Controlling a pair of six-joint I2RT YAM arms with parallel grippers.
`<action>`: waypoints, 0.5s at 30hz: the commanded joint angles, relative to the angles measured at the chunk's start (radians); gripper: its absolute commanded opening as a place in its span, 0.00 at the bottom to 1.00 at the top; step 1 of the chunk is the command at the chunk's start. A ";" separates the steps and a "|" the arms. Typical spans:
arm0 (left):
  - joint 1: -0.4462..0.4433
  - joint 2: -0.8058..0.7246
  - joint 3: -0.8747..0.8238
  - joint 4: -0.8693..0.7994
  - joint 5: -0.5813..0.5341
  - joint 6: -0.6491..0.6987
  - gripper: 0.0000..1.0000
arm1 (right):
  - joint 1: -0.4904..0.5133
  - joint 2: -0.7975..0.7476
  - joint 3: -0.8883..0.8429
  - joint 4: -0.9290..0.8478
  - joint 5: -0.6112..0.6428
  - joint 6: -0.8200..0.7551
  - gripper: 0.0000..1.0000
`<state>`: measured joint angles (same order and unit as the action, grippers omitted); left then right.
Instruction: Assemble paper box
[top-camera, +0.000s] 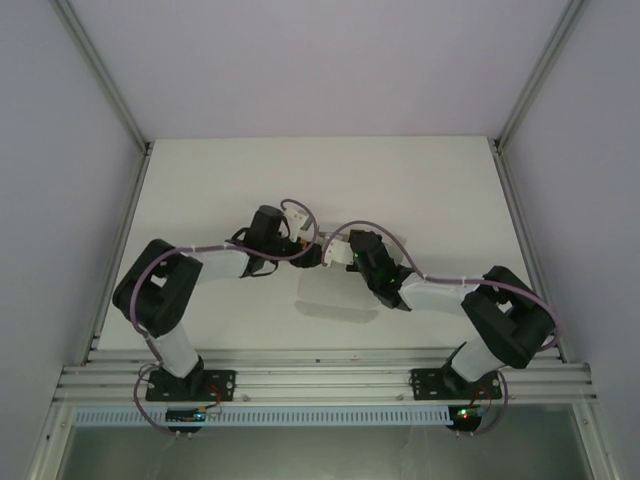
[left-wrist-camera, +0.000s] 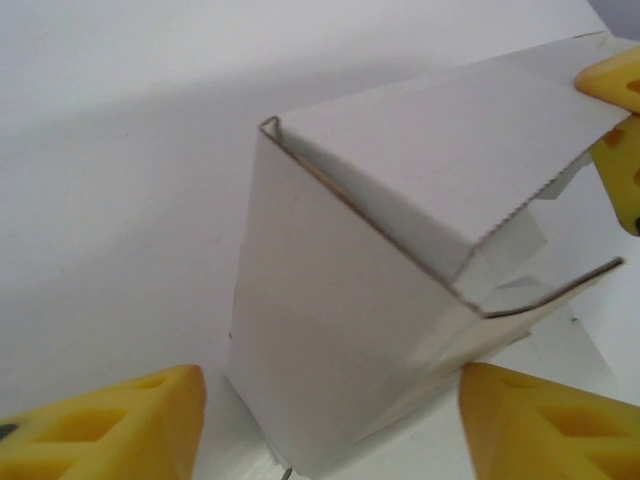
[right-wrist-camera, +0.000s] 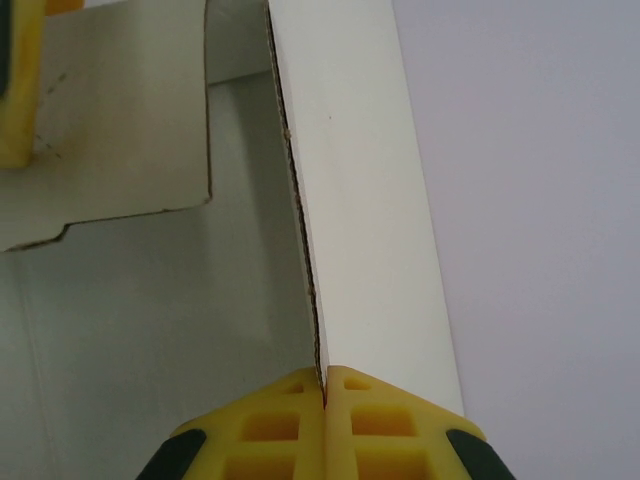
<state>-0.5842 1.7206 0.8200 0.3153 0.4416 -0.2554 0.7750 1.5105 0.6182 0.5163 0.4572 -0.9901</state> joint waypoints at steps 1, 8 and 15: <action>-0.014 0.008 0.020 0.006 -0.081 0.022 0.62 | 0.008 0.001 -0.010 0.014 -0.024 0.044 0.00; -0.029 0.024 0.015 0.061 -0.049 0.032 0.61 | 0.010 0.006 -0.012 -0.005 -0.048 0.083 0.00; -0.023 0.015 -0.049 0.210 0.202 0.065 0.59 | 0.011 0.017 -0.033 -0.021 -0.038 0.084 0.00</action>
<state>-0.6029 1.7321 0.7990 0.4095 0.4908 -0.2245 0.7746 1.5105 0.6144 0.5114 0.4576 -0.9485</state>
